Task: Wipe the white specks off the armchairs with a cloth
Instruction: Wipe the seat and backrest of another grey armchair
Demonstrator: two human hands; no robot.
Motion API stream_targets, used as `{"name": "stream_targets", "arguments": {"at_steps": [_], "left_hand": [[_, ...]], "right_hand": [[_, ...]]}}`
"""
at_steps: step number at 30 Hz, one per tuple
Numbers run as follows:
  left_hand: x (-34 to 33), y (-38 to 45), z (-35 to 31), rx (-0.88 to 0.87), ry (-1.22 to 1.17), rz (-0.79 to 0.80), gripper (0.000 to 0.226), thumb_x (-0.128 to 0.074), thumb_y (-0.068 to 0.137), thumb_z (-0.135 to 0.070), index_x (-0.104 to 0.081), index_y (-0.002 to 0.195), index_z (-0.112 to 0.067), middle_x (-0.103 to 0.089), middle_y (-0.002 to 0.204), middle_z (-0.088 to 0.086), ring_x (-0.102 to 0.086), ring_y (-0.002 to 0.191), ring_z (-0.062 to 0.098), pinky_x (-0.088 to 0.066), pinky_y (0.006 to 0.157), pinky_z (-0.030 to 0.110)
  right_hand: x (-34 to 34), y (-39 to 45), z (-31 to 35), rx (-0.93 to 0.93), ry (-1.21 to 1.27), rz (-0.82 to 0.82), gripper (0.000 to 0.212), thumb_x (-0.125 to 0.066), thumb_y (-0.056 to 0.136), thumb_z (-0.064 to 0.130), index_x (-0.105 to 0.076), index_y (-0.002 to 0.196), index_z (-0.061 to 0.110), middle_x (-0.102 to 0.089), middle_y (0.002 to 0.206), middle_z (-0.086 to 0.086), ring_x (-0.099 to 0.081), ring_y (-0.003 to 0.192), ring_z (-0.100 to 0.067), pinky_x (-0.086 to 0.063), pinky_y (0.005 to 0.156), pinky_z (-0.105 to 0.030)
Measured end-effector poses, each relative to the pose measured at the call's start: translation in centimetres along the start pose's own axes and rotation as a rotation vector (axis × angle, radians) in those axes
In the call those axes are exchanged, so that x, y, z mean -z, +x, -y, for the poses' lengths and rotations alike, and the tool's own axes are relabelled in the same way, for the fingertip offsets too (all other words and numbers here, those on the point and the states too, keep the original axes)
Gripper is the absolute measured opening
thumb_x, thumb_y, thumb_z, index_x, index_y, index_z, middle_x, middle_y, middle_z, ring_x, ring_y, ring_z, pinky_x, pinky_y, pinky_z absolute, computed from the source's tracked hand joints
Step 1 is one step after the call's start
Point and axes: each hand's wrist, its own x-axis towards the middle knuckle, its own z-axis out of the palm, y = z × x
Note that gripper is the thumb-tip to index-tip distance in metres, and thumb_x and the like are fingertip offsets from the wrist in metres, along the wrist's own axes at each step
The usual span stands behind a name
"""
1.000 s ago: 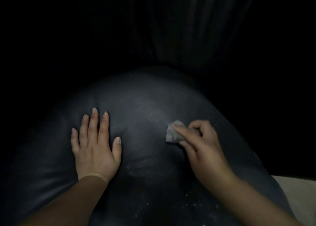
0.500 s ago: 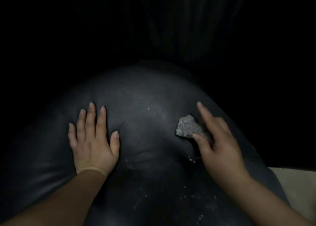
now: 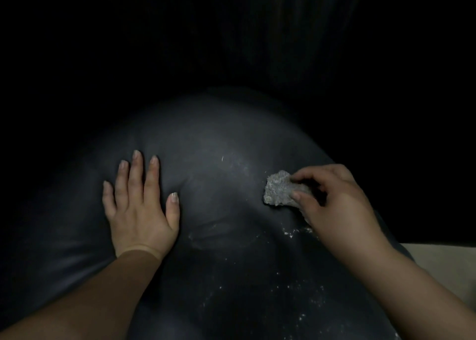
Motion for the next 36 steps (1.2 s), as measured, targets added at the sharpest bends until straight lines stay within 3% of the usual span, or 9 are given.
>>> {"name": "stream_targets", "arguments": {"at_steps": [3,5,10,15,21,24,27,32,36], "left_hand": [[0.1,0.0,0.1,0.002,-0.003,0.005,0.069,-0.031,0.089,-0.044,-0.026,0.151,-0.015,-0.020,0.159,0.011,-0.014,0.146,0.031,-0.003,0.116,0.050],[0.2,-0.1,0.0,0.004,-0.005,0.009,0.069,-0.031,0.089,-0.044,-0.026,0.151,-0.014,-0.020,0.159,0.011,-0.014,0.146,0.031,-0.003,0.116,0.050],[0.4,0.0,-0.1,0.007,-0.011,0.009,0.069,-0.031,0.088,-0.044,-0.027,0.150,-0.014,-0.019,0.159,0.011,-0.014,0.146,0.031,-0.003,0.116,0.051],[0.4,0.0,0.0,0.004,-0.010,0.000,0.069,-0.032,0.089,-0.044,-0.027,0.150,-0.014,-0.020,0.159,0.011,-0.015,0.146,0.032,-0.003,0.116,0.050],[0.3,0.0,0.2,-0.005,-0.001,0.004,0.068,-0.031,0.089,-0.045,-0.026,0.151,-0.015,-0.018,0.159,0.011,-0.014,0.146,0.031,-0.002,0.117,0.049],[0.3,0.0,0.2,0.001,-0.007,0.008,0.068,-0.031,0.090,-0.045,-0.025,0.151,-0.016,-0.018,0.159,0.010,-0.014,0.146,0.031,-0.001,0.117,0.048],[0.2,0.1,0.2,0.000,-0.010,0.006,0.068,-0.031,0.090,-0.046,-0.026,0.151,-0.016,-0.019,0.159,0.010,-0.014,0.146,0.031,-0.001,0.117,0.048],[0.0,0.1,0.2,-0.004,-0.001,0.007,0.068,-0.031,0.090,-0.045,-0.026,0.151,-0.016,-0.019,0.160,0.010,-0.015,0.146,0.030,-0.002,0.117,0.049],[-0.1,0.2,0.3,-0.004,0.005,0.005,0.067,-0.031,0.090,-0.046,-0.025,0.151,-0.017,-0.019,0.159,0.009,-0.015,0.146,0.030,-0.001,0.117,0.048]], "right_hand": [[0.7,0.6,0.2,-0.114,-0.171,0.112,0.051,-0.070,0.081,0.041,-0.048,0.127,0.039,-0.051,0.116,0.012,-0.054,0.103,-0.005,-0.045,0.094,-0.030],[1.3,1.0,0.4,-0.185,-0.353,0.219,0.053,-0.064,0.079,0.058,-0.049,0.127,0.040,-0.054,0.120,0.010,-0.054,0.110,-0.014,-0.045,0.096,-0.040],[1.2,0.7,0.9,-0.154,-0.355,0.255,0.035,-0.070,0.069,0.060,-0.056,0.093,0.038,-0.049,0.104,0.013,-0.051,0.104,-0.015,-0.046,0.089,-0.035],[0.8,2.2,1.6,-0.077,-0.064,-0.033,0.039,-0.074,0.069,0.043,-0.038,0.079,0.031,-0.052,0.070,0.009,-0.052,0.059,-0.002,-0.038,0.046,-0.020],[-1.2,4.0,2.2,0.131,-0.294,-0.057,0.041,-0.068,0.067,0.061,-0.042,0.082,0.032,-0.048,0.090,0.014,-0.046,0.085,-0.009,-0.029,0.077,-0.031],[-1.8,3.8,1.3,0.143,-0.231,-0.134,0.041,-0.067,0.073,0.056,-0.048,0.105,0.040,-0.051,0.098,0.016,-0.050,0.092,-0.006,-0.025,0.083,-0.029],[-2.2,4.2,0.4,0.181,-0.325,-0.144,0.053,-0.063,0.076,0.058,-0.053,0.125,0.042,-0.048,0.097,0.011,-0.035,0.091,-0.004,-0.029,0.094,-0.037],[-3.8,4.9,0.7,0.233,-0.251,-0.175,0.053,-0.064,0.081,0.045,-0.058,0.129,0.025,-0.045,0.095,0.004,-0.044,0.088,-0.014,-0.045,0.088,-0.044],[-6.0,7.2,3.5,0.311,-0.251,-0.122,0.051,-0.068,0.081,0.042,-0.058,0.129,0.029,-0.049,0.103,-0.002,-0.048,0.098,-0.022,-0.034,0.085,-0.036]]}}
